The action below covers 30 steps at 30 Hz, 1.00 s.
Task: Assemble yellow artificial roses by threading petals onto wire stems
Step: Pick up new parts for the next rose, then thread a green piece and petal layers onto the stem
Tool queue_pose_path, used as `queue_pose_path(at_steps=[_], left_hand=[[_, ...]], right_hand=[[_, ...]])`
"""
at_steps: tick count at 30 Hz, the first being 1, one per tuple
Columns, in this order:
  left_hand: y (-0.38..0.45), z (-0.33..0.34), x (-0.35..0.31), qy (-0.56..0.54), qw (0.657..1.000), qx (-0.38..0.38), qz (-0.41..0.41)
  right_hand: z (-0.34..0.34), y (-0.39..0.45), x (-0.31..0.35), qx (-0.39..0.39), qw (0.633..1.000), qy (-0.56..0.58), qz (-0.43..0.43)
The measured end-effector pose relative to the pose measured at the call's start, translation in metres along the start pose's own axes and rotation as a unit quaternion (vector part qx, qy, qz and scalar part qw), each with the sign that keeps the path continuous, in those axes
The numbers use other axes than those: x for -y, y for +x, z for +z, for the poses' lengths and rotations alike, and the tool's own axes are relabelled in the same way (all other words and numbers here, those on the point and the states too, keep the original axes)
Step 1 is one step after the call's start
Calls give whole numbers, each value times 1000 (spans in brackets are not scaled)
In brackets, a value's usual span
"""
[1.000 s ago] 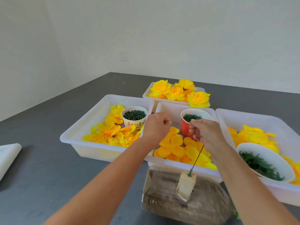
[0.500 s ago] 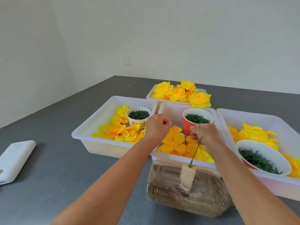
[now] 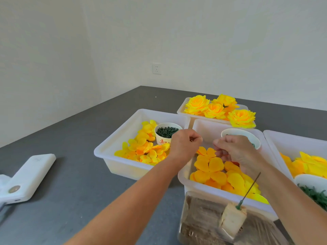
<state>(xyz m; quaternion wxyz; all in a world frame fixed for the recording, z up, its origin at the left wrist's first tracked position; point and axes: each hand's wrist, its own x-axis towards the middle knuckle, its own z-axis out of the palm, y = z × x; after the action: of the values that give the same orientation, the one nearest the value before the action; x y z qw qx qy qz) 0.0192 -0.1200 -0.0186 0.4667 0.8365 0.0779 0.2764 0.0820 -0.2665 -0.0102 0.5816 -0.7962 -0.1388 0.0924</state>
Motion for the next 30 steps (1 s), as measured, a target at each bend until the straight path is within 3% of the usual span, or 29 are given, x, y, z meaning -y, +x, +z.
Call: queue_pose_path(at_steps=[6, 11, 16, 24, 30], left_hand=[[34, -46, 22, 107, 993, -57, -1], [66, -83, 52, 207, 968, -111, -87], [76, -100, 74, 297, 941, -7, -162], [66, -106, 90, 421, 886, 92, -169], [59, -96, 98, 339, 918, 130, -156]], right_hand=[[21, 17, 37, 54, 997, 13, -61], [45, 34, 55, 101, 989, 46, -97], [66, 41, 47, 135, 985, 76, -78], [79, 41, 23, 154, 982, 59, -87], [78, 42, 21, 167, 980, 47, -96]])
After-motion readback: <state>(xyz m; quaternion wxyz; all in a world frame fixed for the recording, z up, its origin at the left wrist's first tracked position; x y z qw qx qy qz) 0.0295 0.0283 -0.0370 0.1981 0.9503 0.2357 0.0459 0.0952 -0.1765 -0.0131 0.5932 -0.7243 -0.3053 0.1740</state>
